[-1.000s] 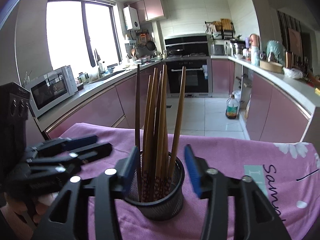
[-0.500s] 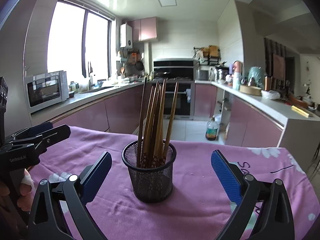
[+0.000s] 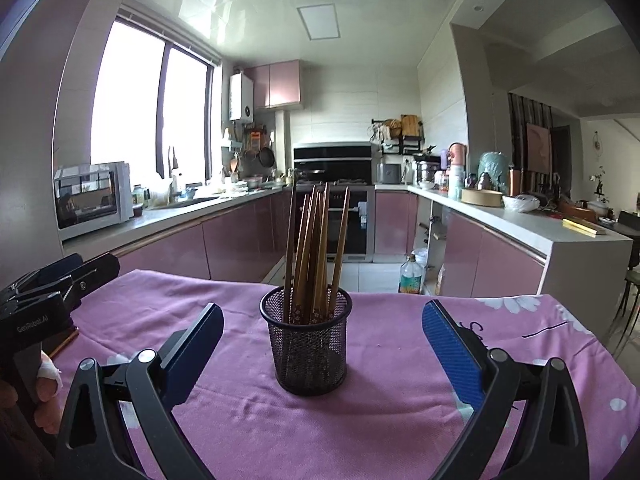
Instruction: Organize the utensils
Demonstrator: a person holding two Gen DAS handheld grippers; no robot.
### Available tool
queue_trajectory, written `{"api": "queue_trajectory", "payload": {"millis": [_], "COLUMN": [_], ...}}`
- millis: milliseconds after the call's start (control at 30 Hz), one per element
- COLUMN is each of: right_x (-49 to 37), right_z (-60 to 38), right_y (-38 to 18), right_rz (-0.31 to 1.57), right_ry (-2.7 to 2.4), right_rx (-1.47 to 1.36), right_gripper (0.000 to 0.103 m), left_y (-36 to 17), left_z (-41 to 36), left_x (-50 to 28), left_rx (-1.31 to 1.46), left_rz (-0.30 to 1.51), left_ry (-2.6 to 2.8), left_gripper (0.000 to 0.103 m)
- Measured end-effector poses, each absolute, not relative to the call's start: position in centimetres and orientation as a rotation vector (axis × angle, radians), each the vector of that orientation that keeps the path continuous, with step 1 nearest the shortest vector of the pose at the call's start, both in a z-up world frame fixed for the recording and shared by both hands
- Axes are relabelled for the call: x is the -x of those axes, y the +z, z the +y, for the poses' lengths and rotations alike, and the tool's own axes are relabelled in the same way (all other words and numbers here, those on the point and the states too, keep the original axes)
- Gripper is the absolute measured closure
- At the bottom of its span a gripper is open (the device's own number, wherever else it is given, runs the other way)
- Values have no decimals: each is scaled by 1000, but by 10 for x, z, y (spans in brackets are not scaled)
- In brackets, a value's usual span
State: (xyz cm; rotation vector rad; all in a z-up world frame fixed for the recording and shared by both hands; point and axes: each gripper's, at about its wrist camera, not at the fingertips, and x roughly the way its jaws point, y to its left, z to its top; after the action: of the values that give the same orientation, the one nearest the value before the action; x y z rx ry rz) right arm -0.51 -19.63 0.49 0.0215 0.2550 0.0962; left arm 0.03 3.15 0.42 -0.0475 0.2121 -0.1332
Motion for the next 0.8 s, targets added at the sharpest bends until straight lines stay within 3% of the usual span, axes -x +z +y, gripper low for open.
{"api": "queue_trajectory", "payload": {"millis": [800], "right_x": [22], "right_z": [-194], "right_y": [8], "right_rz": [196], "right_ry": [51], "right_rx": [-11], "right_gripper": [7], "left_y": [4], "left_z": [30], "left_x": [11], "left_rx": [48], "left_rz": [188], "left_ry": [-100], "left_gripper": [6]}}
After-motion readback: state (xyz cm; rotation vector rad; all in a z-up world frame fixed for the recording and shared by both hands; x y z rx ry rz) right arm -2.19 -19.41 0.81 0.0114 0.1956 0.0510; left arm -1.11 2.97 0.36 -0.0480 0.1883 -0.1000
